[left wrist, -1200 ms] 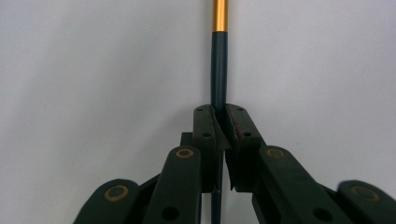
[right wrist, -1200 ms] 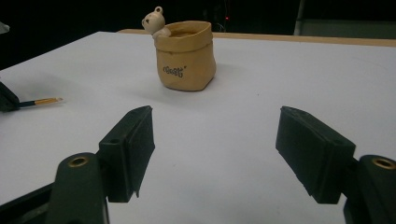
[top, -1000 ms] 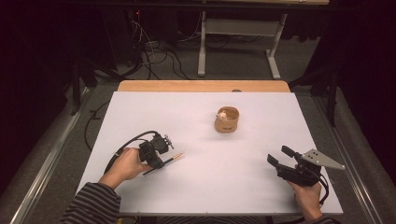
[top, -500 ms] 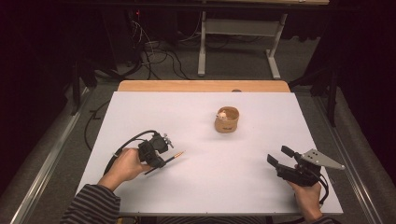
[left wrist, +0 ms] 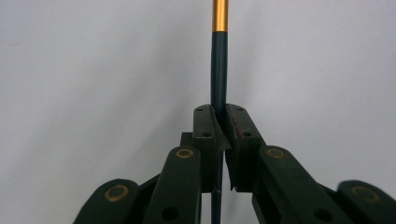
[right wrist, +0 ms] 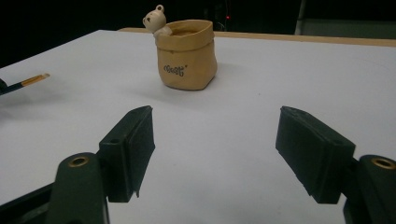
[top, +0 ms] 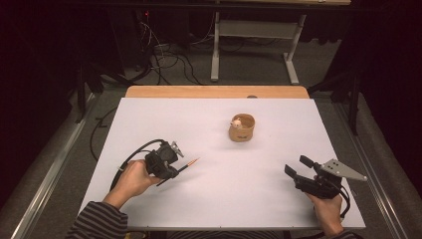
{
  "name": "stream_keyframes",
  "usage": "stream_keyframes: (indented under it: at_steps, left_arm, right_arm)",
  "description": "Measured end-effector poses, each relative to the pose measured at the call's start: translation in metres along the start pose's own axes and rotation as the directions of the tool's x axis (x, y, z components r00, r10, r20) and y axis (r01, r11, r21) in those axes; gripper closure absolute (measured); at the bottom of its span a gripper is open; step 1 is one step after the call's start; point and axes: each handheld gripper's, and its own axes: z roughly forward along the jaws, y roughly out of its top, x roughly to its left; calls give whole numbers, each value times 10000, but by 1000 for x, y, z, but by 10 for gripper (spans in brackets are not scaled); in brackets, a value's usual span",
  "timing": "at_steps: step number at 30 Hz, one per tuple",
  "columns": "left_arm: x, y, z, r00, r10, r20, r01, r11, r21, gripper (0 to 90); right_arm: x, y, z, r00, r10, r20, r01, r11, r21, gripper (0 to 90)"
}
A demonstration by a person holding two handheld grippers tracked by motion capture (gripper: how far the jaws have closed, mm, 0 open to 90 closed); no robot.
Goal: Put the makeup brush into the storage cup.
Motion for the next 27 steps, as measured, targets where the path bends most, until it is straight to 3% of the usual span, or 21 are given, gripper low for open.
stream_keyframes:
  at_steps: [12, 27]
  left_arm:
    - [-6, -3, -7, 9999, -165, -16, 163, 9964, -837, 836]
    - [-20, -4, -10, 9997, -146, 188, 180, 9799, -1988, 835]
  right_arm:
    - [0, 0, 0, 10000, 23, -26, -23, 10000, 28, 300]
    - [0, 0, 1, 10000, 18, -22, -18, 10000, 41, 300]
